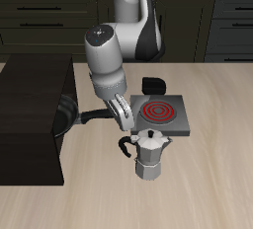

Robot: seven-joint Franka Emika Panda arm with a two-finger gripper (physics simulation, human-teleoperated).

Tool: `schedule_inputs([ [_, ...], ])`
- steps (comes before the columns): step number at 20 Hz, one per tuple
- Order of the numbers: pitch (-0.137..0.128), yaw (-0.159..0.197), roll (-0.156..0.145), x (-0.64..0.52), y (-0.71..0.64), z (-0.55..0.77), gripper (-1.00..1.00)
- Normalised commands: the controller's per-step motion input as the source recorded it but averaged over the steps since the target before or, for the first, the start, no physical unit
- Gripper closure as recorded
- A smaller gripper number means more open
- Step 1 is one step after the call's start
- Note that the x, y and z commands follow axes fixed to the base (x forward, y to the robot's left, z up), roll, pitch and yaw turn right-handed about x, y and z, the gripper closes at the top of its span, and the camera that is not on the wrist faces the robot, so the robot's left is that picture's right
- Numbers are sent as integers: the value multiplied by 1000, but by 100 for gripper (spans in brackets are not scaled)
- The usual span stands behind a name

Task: Place the frypan on top of the shelf

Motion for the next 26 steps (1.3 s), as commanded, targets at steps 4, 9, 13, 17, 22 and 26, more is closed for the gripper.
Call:
schedule_inputs([
  [4, 2, -10, -2, -96, -25, -105, 100],
  [9, -17, -4, -10, -111, -111, 47, 100],
  [13, -25, 46, -34, -61, -4, 132, 100],
  [17, -23, 50, -3, -43, 145, 135, 100],
  [22, -8, 52, 19, -30, 230, 93, 100],
  [26, -12, 44, 6, -60, 156, 71, 100],
])
